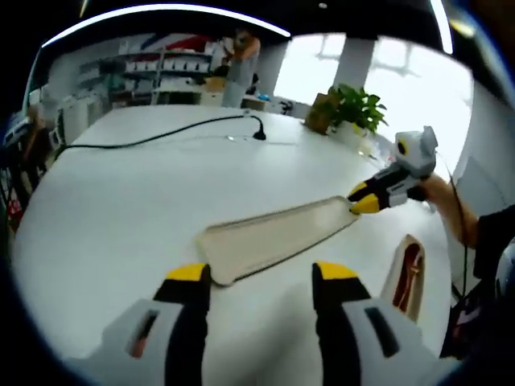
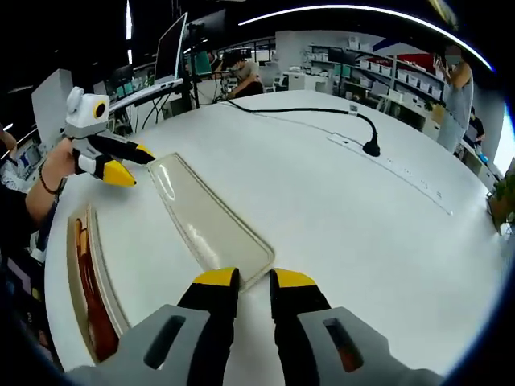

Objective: Arrange the utensils inside the cutlery case until each visible utensil rests in its matching compartment.

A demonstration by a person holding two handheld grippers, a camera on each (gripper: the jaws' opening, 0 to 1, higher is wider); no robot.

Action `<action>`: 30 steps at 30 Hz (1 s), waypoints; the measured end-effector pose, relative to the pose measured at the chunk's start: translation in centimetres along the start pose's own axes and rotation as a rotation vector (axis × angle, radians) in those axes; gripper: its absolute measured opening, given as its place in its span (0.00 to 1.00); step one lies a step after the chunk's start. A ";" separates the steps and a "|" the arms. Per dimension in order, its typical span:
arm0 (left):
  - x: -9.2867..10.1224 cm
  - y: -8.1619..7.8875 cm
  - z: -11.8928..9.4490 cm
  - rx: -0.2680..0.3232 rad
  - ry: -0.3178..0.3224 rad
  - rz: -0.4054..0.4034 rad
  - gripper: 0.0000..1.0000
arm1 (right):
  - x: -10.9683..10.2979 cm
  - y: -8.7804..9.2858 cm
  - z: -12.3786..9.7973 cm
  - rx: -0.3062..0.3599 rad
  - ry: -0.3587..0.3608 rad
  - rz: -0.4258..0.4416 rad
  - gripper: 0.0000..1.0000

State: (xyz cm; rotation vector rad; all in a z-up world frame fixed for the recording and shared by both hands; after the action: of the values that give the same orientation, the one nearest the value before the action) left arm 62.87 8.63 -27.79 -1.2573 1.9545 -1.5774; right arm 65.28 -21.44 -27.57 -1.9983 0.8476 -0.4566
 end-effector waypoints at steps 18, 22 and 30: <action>0.3 -1.0 -1.0 0.048 0.031 -0.108 0.55 | -0.3 -0.1 0.0 -0.019 0.030 -0.052 0.08; 0.3 -1.9 -1.3 0.094 0.057 -0.171 0.55 | -0.3 -0.2 0.0 -0.020 0.025 -0.074 0.08; 0.3 -3.1 -1.2 0.094 0.063 -0.184 0.57 | -0.4 -0.2 -0.1 -0.024 0.025 -0.077 0.07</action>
State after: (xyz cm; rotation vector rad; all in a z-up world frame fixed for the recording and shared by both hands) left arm 63.19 9.16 -24.50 -1.3990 1.8217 -1.7951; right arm 65.00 -21.13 -27.38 -2.0565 0.7975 -0.5188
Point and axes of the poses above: the point that each gripper's makers call its tool centre point, and the gripper's own axes: z roughly forward along the fingers, x roughly to its right, y roughly out of its underside, the point moved 9 cm from there along -z, roughly backward along the fingers, and after that the axes turned 12 degrees about x, right-handed, at the moved point
